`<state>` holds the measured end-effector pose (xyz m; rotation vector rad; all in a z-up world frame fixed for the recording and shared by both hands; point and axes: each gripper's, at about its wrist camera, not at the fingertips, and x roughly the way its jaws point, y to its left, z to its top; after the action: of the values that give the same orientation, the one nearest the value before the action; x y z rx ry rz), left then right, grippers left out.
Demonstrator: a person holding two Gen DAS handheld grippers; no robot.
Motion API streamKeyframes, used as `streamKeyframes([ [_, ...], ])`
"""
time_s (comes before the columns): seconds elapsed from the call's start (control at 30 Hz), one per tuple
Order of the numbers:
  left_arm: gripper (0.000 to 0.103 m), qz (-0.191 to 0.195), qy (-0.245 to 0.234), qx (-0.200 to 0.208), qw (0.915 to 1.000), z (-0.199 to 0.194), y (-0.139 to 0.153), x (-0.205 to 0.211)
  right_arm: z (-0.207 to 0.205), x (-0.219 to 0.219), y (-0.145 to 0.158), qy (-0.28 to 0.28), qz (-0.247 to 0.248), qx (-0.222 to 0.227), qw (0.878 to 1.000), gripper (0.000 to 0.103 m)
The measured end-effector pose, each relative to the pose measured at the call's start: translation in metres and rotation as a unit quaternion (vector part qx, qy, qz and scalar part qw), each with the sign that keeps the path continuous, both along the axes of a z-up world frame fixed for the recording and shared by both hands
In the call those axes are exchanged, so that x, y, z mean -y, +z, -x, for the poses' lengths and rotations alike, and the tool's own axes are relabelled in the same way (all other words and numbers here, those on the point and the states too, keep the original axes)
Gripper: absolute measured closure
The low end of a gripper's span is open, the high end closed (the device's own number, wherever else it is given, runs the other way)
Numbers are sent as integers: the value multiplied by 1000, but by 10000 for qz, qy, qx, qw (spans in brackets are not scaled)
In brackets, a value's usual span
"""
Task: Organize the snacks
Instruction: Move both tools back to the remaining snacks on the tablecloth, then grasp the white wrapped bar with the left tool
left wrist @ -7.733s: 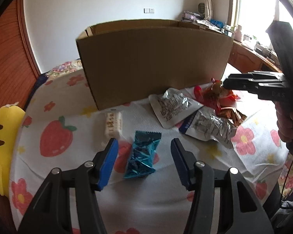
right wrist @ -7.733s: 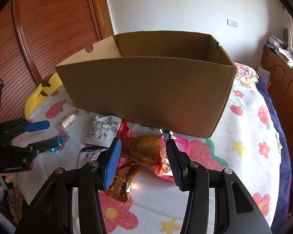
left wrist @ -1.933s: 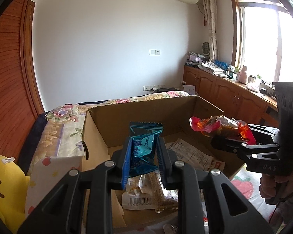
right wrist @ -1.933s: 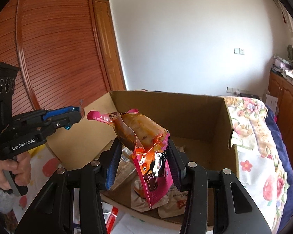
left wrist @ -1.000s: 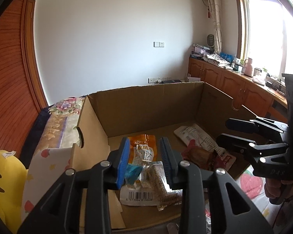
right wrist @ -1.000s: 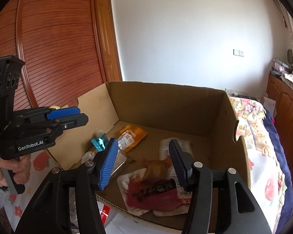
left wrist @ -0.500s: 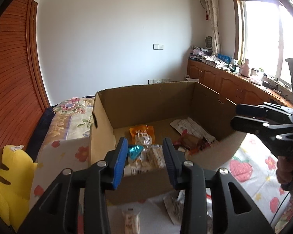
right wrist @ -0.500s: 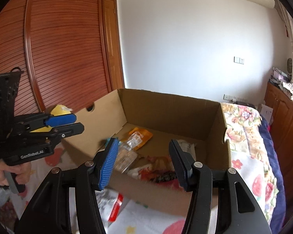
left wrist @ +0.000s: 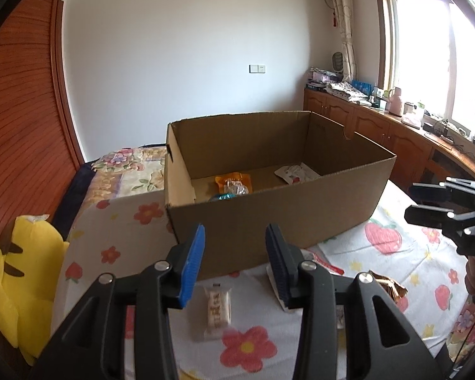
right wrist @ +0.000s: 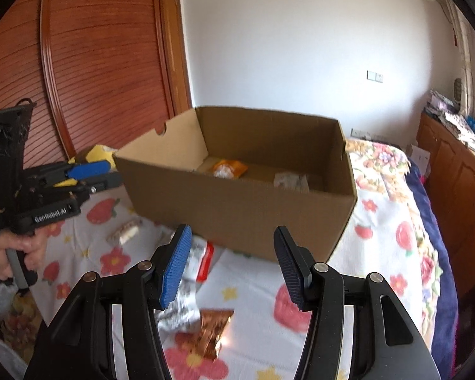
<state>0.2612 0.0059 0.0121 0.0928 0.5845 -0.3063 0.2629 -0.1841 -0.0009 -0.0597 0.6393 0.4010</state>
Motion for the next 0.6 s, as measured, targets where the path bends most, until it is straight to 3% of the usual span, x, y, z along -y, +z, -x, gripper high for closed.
streamKeyframes([
  [0.6, 63, -171, 22, -643, 9978, 6, -54, -9, 2, -39, -58, 536, -51, -964, 9939, 47],
])
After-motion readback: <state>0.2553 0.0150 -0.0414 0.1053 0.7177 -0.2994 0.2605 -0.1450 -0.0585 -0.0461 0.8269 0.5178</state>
